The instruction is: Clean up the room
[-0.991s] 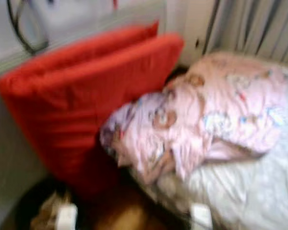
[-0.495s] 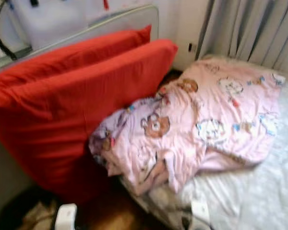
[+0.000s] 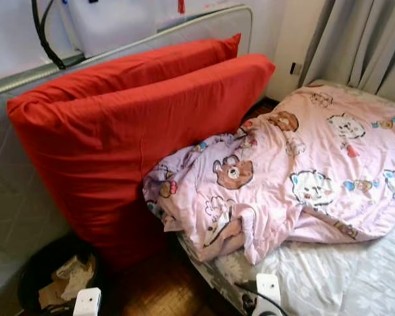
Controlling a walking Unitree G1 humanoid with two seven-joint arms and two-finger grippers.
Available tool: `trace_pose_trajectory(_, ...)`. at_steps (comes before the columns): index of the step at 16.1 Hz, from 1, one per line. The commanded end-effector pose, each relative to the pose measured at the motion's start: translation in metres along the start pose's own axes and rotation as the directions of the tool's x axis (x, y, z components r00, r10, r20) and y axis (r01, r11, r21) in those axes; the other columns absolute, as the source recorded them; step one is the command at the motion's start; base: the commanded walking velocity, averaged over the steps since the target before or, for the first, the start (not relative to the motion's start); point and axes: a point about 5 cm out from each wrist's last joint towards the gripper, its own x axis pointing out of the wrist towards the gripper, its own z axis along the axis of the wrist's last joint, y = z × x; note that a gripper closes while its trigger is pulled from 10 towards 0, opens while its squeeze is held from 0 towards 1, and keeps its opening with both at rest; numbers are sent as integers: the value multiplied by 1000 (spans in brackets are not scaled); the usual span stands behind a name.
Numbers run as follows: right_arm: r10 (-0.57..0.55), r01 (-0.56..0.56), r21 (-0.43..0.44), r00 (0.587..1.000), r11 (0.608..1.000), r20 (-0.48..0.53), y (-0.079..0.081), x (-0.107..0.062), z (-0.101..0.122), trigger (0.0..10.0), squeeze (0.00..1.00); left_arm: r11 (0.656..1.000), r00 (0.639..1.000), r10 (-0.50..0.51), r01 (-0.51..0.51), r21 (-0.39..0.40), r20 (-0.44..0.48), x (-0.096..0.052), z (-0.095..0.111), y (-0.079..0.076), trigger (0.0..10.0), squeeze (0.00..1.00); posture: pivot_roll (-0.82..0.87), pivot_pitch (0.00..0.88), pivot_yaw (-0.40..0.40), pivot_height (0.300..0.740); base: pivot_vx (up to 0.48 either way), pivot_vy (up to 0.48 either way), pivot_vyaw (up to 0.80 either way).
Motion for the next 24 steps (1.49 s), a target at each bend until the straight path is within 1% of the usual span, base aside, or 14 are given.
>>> trace_pose_trajectory(1, 10, -10, 10, 1000, 1000, 18, 3, 1, 4, 10000, 0, 1000, 1000, 10, -10, -8, 0, -1, -2, 3, 10000, 0, 27, 54, 8, 740, 0, 0, 0)
trace_pose_trajectory(5, 12, -13, 22, 999, 1000, 30, 3, 2, 9, 10000, 0, 1000, 1000, 11, -11, -2, -14, -1, -3, 4, 10000, 0, 28, 64, 11, 740, 0, 0, 0)
trace_pose_trajectory(8, 18, -17, -21, 1000, 1000, 13, 1, 1, 6, 10000, 0, 1000, 1000, 16, -16, -21, -21, -1, -4, 5, 10000, 0, 27, 69, 11, 740, 0, 0, 0)
trace_pose_trajectory(10, 26, -26, -37, 1000, 999, 10, 1, 0, 2, 10000, 0, 1000, 1000, 18, -18, -22, -22, -1, -5, 5, 10000, 0, 27, 72, 10, 740, 0, 0, 709)
trace_pose_trajectory(11, 24, -24, -24, 1000, 999, 8, 2, 0, 1, 10000, 0, 1000, 1000, 18, -18, -23, -24, -1, -5, 5, 10000, 0, 27, 72, 10, 740, 0, 0, 800)
trace_pose_trajectory(12, 14, -14, -5, 1000, 1000, 8, 2, 0, 0, 10000, 0, 1000, 1000, 17, -18, -22, -24, -1, -5, 5, 10000, 0, 28, 72, 10, 740, 0, 0, 0)
trace_pose_trajectory(15, 10, -10, 8, 1000, 1000, 25, 4, 1, 5, 10000, 0, 1000, 1000, 13, -13, -21, -23, -1, -4, 5, 10000, 0, 29, 71, 11, 740, 0, 0, 0)
trace_pose_trajectory(19, 11, -12, 8, 999, 1000, 32, 6, 2, 8, 10000, 0, 1000, 1000, 10, -10, -25, -19, -1, -4, 5, 10000, 0, 27, 70, 12, 740, 0, 0, 0)
trace_pose_trajectory(24, 6, -6, 5, 1000, 1000, 27, 3, 2, 10, 10000, 0, 1000, 1000, 6, -6, -28, -15, -1, -4, 4, 10000, 0, 29, 70, 11, 740, 0, 0, 0)
